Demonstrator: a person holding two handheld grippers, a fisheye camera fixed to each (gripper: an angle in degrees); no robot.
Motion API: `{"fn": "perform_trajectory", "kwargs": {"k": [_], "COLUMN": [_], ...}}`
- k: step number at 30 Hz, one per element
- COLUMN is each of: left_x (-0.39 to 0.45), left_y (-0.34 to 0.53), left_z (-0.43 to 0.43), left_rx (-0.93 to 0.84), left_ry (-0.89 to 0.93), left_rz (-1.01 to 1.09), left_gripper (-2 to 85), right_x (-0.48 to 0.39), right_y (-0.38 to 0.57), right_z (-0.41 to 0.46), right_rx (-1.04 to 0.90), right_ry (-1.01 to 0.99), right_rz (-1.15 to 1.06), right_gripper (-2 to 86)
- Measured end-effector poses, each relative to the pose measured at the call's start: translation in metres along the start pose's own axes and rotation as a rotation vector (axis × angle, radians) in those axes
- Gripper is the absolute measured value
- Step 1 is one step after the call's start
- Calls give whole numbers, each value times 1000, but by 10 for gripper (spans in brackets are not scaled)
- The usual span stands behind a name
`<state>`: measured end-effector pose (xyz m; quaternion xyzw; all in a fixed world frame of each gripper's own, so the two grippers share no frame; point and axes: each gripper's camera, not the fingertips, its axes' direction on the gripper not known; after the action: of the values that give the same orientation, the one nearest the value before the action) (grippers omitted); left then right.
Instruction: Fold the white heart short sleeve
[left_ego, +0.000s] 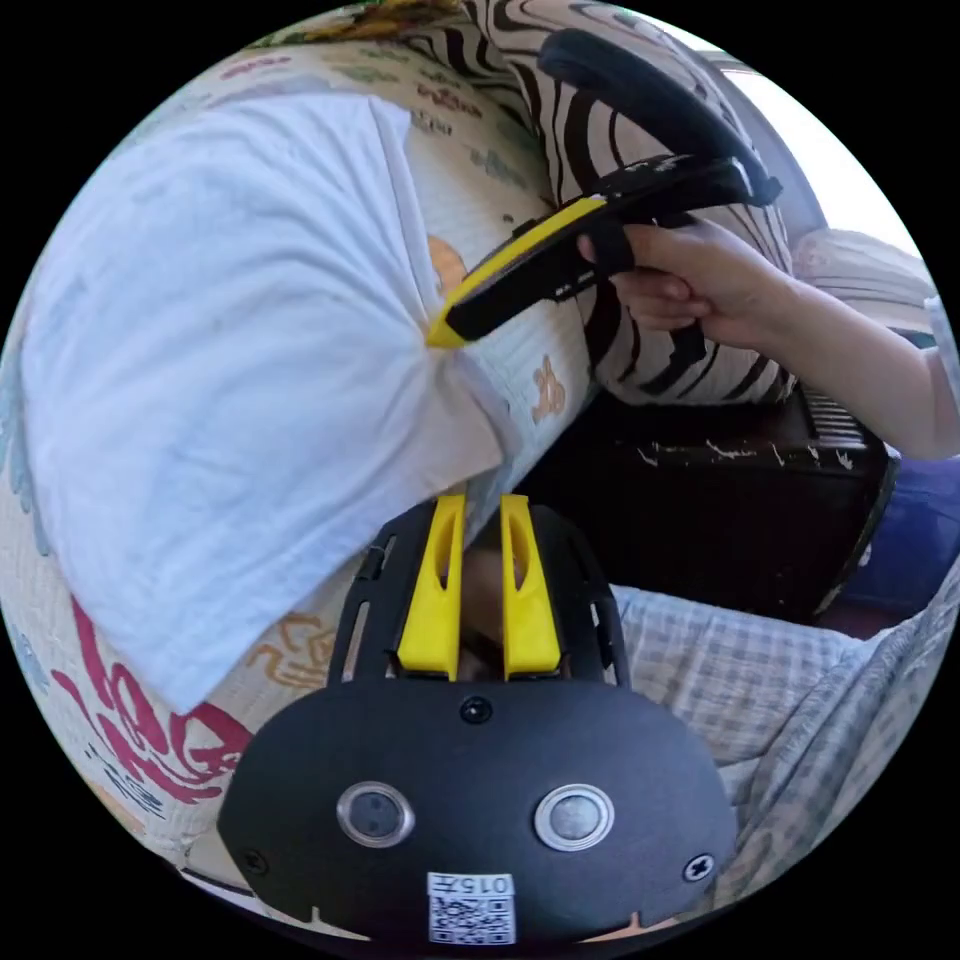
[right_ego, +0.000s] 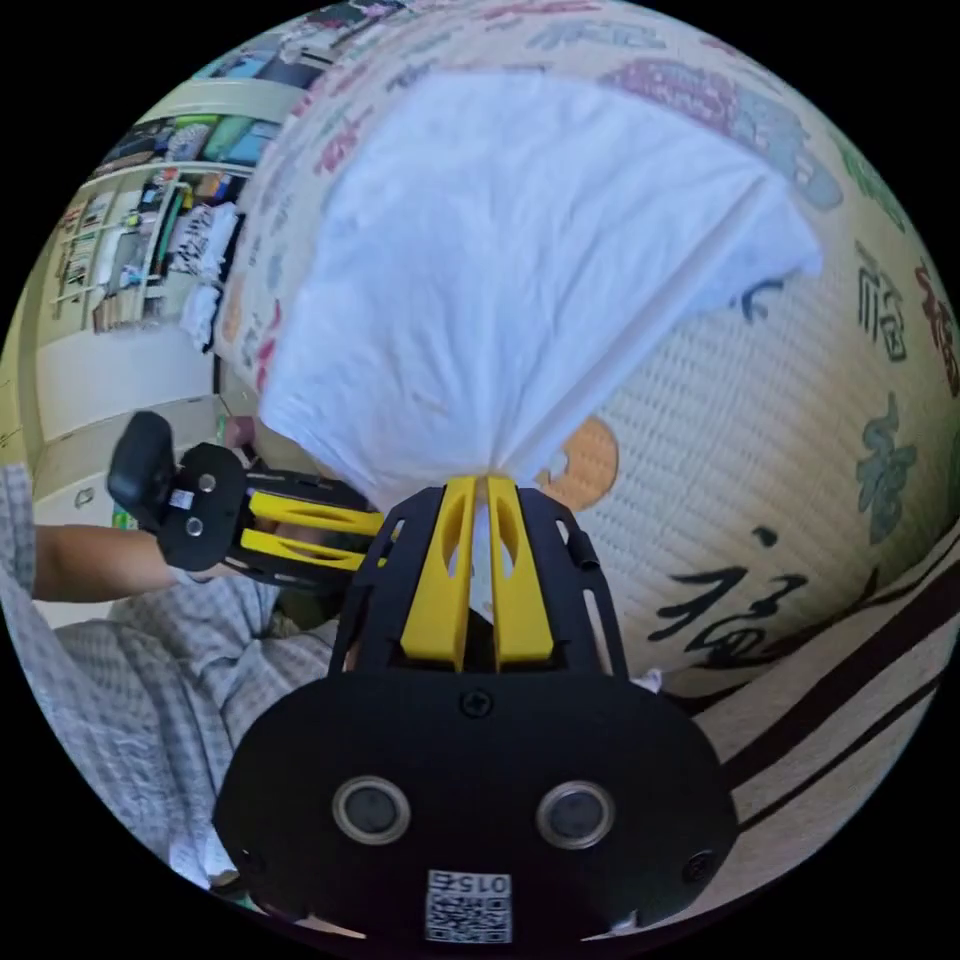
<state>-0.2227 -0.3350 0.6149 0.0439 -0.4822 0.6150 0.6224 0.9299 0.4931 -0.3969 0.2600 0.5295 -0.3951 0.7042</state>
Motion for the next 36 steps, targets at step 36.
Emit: {"fn": "perform_trajectory", "kwargs": {"k": [36], "left_x": [-353], "left_y": [-140], "left_z": [-223], "left_rx": [251], "left_ry": [230], "left_rz": [-25], "left_gripper": [28], "right_x": [122], "right_y": [102], "right_z": [-190], "right_rx": [410], "right_ry": [-43], "right_rz": [26], "right_gripper": [20]}}
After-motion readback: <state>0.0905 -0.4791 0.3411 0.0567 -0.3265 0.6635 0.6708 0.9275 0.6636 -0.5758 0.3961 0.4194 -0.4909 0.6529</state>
